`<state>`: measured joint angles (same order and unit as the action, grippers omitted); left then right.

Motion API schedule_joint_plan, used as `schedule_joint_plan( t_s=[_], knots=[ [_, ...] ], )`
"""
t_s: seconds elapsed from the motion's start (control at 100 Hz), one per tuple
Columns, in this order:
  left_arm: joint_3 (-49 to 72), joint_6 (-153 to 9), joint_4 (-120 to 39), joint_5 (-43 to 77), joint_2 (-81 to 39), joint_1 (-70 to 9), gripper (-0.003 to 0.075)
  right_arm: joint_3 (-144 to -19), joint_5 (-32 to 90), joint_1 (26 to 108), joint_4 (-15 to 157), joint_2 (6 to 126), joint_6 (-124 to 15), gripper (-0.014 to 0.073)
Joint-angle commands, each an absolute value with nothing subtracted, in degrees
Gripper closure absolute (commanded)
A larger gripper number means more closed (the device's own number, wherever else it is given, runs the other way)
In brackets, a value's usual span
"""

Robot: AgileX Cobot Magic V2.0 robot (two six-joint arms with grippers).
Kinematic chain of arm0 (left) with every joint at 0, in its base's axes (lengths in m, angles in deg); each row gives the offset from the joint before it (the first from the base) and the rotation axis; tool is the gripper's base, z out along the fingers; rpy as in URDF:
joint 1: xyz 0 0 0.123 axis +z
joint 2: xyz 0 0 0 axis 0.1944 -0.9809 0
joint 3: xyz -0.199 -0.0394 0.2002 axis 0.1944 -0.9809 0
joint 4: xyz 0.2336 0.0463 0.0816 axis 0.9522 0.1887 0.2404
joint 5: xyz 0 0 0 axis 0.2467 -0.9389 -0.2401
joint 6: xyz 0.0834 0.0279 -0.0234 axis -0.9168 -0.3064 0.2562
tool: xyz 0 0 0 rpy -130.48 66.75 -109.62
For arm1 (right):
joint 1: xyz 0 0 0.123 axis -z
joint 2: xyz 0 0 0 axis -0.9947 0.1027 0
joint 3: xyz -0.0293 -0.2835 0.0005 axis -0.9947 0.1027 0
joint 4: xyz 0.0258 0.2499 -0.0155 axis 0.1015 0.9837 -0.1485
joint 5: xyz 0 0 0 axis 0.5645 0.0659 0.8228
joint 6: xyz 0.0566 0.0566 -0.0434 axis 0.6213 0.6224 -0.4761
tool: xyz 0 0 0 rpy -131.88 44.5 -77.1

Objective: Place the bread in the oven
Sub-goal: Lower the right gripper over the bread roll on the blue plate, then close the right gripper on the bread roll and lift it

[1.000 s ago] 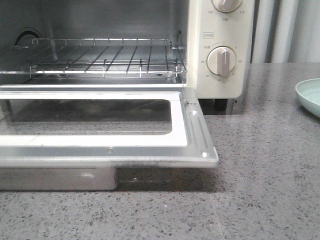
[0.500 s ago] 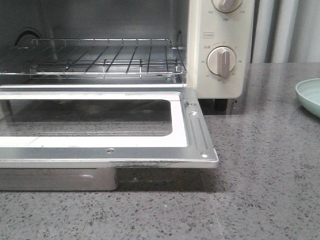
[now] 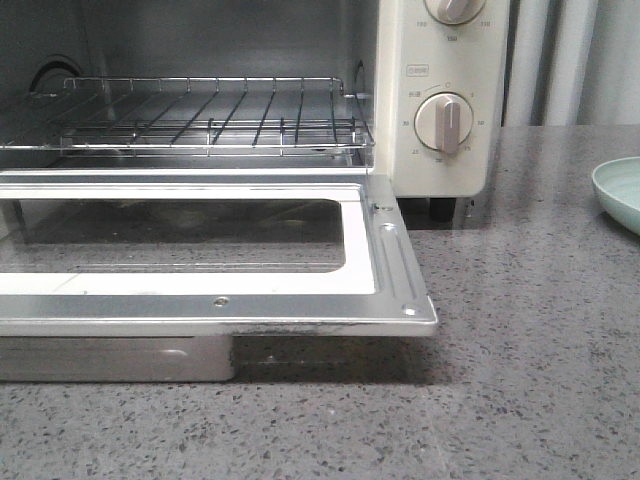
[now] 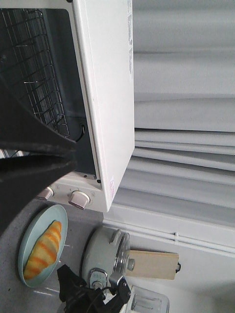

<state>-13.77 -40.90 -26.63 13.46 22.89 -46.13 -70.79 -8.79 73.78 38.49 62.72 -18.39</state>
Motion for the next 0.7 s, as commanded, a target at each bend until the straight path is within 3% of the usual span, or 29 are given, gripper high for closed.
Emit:
schedule_joint_plan(
  t_s=[0.0, 0.18, 0.69],
  knots=[
    [-11.69, -40.94, -26.89, 16.94, 22.16, -46.36, 0.0741, -73.54, -7.37, 76.81, 36.13, 64.32, -18.17, 0.0313],
    [-11.69, -40.94, -26.89, 16.94, 22.16, -46.36, 0.0741, -73.78, -7.58, 81.83, 35.93, 69.42, -18.17, 0.0313],
    [-11.69, -40.94, -27.1, 16.94, 22.16, -46.36, 0.0741, -73.78, -1.87, 82.28, 35.81, 80.39, -18.17, 0.032]
  ],
)
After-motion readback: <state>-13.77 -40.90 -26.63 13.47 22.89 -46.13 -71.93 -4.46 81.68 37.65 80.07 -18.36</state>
